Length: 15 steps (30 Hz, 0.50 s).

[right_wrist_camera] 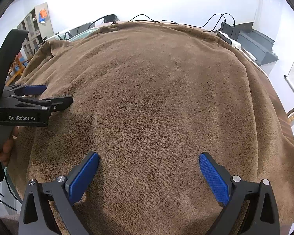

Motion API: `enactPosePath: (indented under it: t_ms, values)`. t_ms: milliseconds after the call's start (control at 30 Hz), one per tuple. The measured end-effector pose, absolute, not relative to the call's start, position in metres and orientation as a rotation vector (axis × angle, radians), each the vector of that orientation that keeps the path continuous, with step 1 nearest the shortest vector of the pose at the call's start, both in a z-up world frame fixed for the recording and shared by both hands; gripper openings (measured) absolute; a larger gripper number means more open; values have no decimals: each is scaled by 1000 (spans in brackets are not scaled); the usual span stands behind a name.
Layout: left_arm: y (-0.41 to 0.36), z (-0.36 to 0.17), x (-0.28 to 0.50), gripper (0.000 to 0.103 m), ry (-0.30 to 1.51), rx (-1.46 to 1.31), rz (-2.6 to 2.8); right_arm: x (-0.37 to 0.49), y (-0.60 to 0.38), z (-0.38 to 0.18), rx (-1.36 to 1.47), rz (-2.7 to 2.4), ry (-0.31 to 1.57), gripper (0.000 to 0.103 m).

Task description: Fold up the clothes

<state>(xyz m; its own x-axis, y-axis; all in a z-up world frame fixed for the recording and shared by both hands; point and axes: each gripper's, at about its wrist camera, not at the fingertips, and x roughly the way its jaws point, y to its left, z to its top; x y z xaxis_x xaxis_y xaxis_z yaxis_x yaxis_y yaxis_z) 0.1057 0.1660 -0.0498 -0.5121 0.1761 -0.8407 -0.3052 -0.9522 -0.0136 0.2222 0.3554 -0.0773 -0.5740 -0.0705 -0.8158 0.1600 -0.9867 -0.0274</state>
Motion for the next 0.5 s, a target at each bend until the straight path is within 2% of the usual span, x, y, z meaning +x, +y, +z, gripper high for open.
enactPosePath:
  t_ms: [300,500]
  values:
    - [164,-51,100,103,194,-1377,2505,221,354,-76,1394,-2671,146,103]
    - [165,-44,92,103,181,-1424,2431,199,347,-67,1624,-2632,70,103]
